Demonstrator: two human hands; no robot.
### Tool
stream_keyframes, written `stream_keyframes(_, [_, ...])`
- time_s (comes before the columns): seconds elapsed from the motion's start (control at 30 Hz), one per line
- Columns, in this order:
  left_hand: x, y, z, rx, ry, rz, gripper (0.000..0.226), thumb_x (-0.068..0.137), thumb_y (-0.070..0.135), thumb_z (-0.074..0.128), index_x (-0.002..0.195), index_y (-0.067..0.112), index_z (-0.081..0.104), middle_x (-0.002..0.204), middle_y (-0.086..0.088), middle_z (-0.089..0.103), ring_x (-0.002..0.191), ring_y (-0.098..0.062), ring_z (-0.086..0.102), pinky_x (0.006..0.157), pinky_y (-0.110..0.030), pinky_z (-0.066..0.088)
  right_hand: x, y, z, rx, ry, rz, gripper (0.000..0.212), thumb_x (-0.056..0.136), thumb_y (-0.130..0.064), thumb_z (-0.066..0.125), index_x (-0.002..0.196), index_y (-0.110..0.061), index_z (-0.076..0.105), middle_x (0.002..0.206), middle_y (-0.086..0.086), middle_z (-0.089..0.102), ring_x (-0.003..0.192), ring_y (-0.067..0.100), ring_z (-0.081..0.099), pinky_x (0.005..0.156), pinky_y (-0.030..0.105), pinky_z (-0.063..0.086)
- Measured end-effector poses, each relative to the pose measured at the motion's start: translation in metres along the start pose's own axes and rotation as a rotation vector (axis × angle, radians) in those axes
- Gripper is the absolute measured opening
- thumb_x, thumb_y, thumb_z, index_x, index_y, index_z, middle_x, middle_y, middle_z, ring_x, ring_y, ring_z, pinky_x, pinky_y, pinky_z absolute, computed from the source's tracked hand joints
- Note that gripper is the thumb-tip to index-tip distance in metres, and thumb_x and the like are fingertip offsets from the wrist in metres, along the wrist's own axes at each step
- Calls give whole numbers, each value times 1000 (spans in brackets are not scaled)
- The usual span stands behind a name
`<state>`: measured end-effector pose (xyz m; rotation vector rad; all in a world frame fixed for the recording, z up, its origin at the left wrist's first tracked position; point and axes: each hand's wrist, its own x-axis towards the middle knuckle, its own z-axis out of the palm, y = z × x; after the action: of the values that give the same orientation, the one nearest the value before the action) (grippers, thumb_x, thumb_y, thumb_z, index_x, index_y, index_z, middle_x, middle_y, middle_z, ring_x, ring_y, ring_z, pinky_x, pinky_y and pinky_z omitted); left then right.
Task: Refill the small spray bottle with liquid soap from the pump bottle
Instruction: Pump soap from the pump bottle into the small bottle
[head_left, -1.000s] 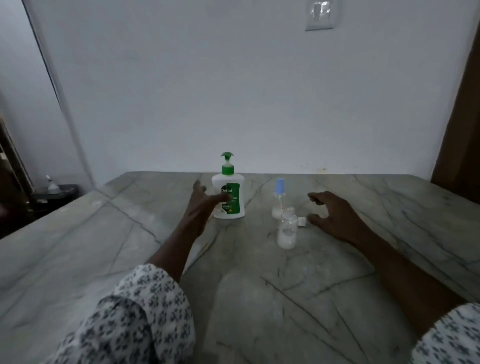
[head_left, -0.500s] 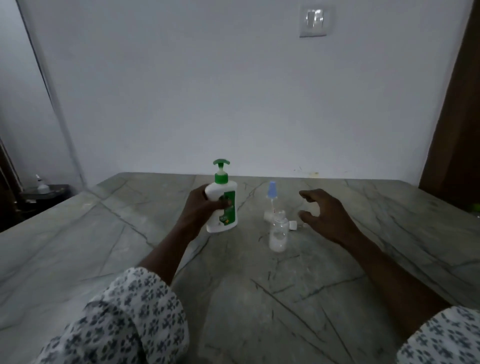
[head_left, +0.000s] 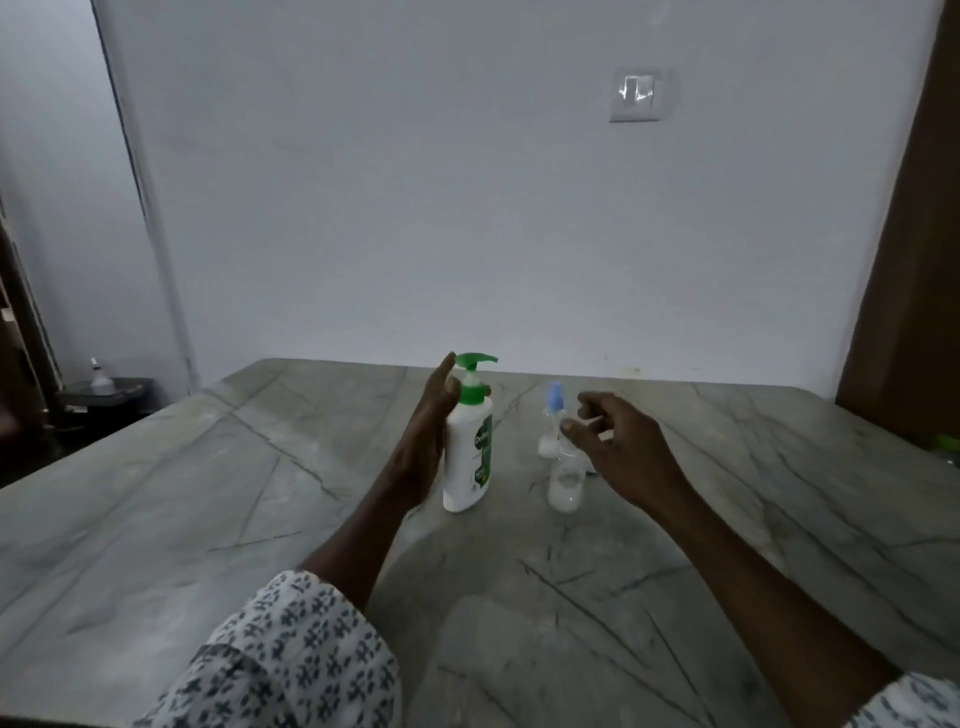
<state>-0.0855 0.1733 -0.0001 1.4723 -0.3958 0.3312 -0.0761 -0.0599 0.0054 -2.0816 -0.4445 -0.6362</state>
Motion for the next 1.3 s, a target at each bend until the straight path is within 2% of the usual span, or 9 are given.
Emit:
stream_keyframes(0.17, [12, 8, 3, 83, 23, 106, 93, 74, 64, 68, 153, 48, 22, 136, -5, 61, 122, -13, 60, 94, -35, 49, -21, 21, 10, -30, -167, 141, 74, 71, -45, 79, 134, -20, 49, 113, -4, 62, 88, 10, 62, 69, 19, 45])
stream_keyframes(0.27, [12, 6, 8, 249, -8, 188, 95, 73, 46, 71, 149, 59, 16, 130, 1, 60, 112, -7, 62, 86, -31, 50, -27, 20, 20, -49, -182, 100, 63, 70, -48, 79, 123, -26, 55, 107, -5, 67, 83, 6, 62, 65, 14, 46])
stream_keyframes(0.47, [11, -2, 17, 487, -25, 430, 96, 77, 4, 67, 156, 32, 18, 138, 20, 48, 104, -15, 62, 94, -30, 52, -28, 21, 32, -48, -149, 61, 56, 78, -45, 72, 124, -24, 48, 109, -5, 67, 86, 6, 60, 66, 6, 40])
stream_keyframes(0.57, [11, -3, 22, 539, 22, 489, 90, 73, 4, 68, 151, 25, 27, 123, 2, 56, 103, -15, 60, 94, -31, 51, -25, 18, 30, 15, -87, 78, 67, 77, -43, 74, 133, -26, 41, 107, -9, 66, 87, 7, 63, 65, 4, 39])
stream_keyframes(0.73, [13, -3, 11, 546, 40, 444, 90, 70, 7, 70, 146, 27, 27, 99, -1, 64, 87, -16, 62, 79, -19, 52, -18, 3, 27, 25, -47, 19, 54, 85, -41, 66, 129, -23, 40, 91, -12, 64, 75, -3, 60, 55, 2, 37])
stream_keyframes(0.83, [15, -6, 8, 586, -21, 439, 100, 70, 1, 73, 151, 29, 21, 101, 3, 65, 87, -14, 65, 79, -13, 51, -9, -10, 24, 13, -76, -37, 62, 88, -38, 64, 137, -19, 31, 109, -4, 63, 91, 13, 63, 66, 7, 39])
stream_keyframes(0.9, [18, -7, 8, 611, -50, 440, 103, 71, 2, 75, 152, 29, 18, 103, 4, 64, 84, -13, 65, 78, -10, 51, -1, -18, 23, -3, -81, -61, 63, 86, -37, 66, 137, -19, 31, 121, 0, 60, 96, 11, 58, 74, 15, 40])
stream_keyframes(1.1, [25, 0, 13, 704, -160, 484, 96, 73, 6, 70, 153, 22, 21, 105, 26, 56, 83, -3, 62, 72, -5, 45, 10, -14, 20, -167, -91, -102, 56, 85, -38, 67, 131, -19, 41, 124, 3, 62, 105, 18, 61, 78, 21, 40])
stream_keyframes(1.3, [28, 1, 16, 786, -223, 453, 98, 70, 12, 66, 152, 38, 20, 98, 36, 57, 76, -3, 62, 64, -7, 43, 7, -1, 20, -242, -33, -111, 60, 85, -42, 65, 137, -23, 40, 124, 2, 62, 108, 21, 60, 83, 28, 45])
